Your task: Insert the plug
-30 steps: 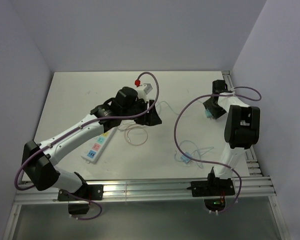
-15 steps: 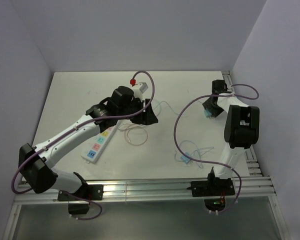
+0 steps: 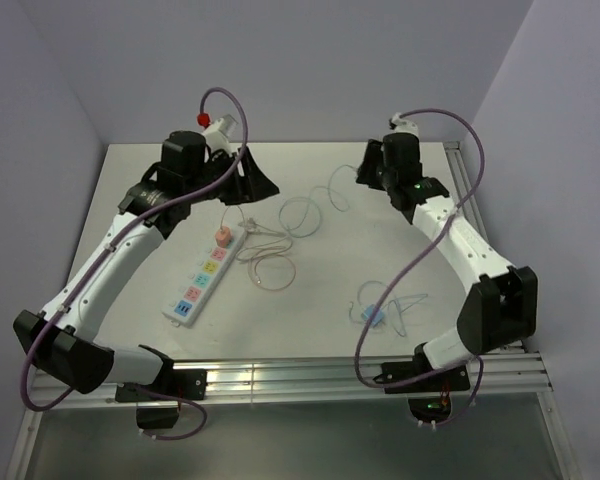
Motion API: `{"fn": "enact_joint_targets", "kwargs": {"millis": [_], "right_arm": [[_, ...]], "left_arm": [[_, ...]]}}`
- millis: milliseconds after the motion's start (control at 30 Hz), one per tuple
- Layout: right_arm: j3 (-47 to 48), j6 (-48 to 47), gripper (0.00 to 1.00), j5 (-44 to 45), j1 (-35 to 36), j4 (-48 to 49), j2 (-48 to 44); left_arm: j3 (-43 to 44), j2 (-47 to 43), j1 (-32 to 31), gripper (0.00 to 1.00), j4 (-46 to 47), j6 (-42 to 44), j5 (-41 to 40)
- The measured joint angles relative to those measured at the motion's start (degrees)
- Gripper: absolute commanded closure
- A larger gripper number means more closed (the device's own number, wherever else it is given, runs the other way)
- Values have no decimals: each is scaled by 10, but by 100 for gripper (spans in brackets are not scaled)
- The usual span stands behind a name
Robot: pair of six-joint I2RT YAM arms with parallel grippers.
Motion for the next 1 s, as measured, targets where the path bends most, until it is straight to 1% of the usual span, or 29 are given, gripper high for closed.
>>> {"fn": "enact_joint_targets", "kwargs": {"millis": [133,267,367,500,633,833,1000], "right_arm": [[-15,-70,100,-46,87,62,-76],[-84,-137,100,-121,137,135,-173],[-114,-185,100,-156,173,155,-217],[-114,-226,100,-193,224,166,-223],[-114,-251,100,-207,257,168,-222],[-114,-267,100,-200,290,168,-218],[-114,-270,100,-181,309,168,-208]], "left_arm": [[44,-9,27,37,-12,0,12],[73,-23,49,35,-15,-2,23],[77,-27,54,33,-10,-5,45],[72,-23,54,32,3,-9,80],[64,-11,47,36,14,-10,96],[64,16,4,36,-2,-3,74],[59,18,-22,37,-7,-3,54]]}}
